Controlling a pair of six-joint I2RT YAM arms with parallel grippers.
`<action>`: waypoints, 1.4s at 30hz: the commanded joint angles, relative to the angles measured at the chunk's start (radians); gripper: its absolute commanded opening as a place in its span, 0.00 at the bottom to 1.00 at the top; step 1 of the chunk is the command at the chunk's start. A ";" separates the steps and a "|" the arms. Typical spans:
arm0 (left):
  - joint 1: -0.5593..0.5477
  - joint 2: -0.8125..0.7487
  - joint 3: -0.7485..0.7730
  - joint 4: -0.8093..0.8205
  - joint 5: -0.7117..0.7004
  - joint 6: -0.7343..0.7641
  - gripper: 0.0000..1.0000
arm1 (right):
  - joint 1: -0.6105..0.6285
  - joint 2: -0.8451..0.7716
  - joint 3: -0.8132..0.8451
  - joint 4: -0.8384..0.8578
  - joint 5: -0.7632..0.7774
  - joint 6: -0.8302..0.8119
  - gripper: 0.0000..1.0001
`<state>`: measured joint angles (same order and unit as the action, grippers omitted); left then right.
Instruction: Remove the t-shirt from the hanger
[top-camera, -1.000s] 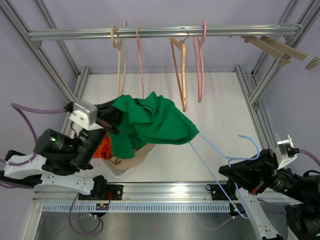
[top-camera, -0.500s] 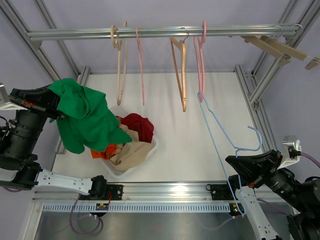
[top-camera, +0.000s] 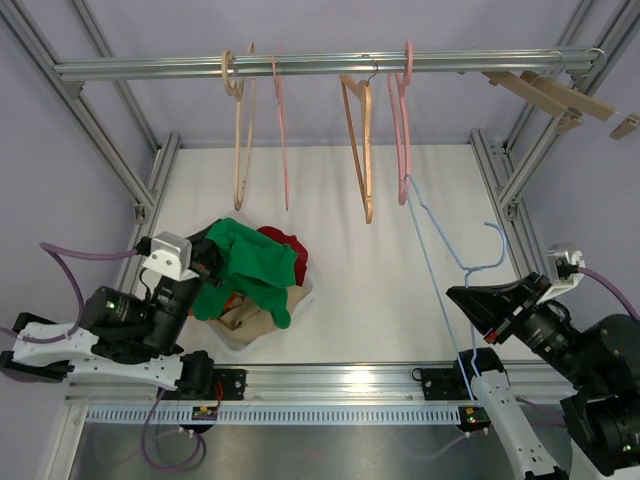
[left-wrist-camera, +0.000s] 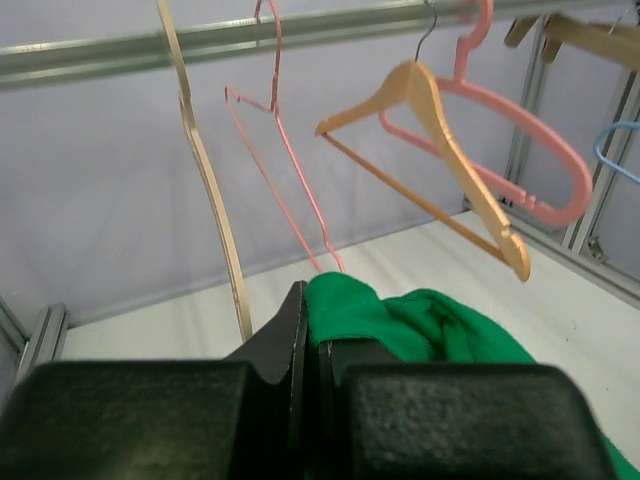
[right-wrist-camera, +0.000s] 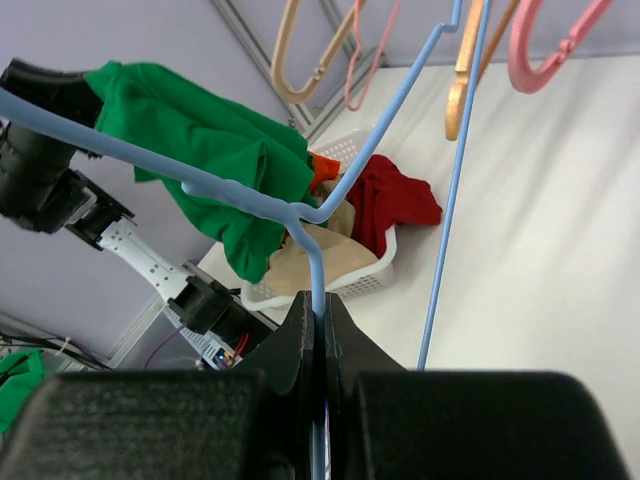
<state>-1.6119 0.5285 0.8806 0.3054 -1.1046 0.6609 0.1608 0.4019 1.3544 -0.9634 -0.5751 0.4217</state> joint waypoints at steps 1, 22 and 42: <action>0.006 -0.091 -0.061 0.127 -0.142 -0.093 0.00 | 0.006 0.037 -0.024 0.051 0.043 -0.027 0.00; 0.569 0.077 -0.421 -0.662 -0.143 -1.319 0.00 | 0.005 0.158 -0.106 0.255 0.147 0.003 0.00; 0.853 -0.201 -0.439 -0.764 0.221 -1.446 0.96 | 0.006 0.351 -0.057 0.351 0.444 -0.061 0.00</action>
<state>-0.7601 0.3912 0.3817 -0.4175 -0.9325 -0.7105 0.1616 0.7498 1.2381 -0.6785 -0.1471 0.3859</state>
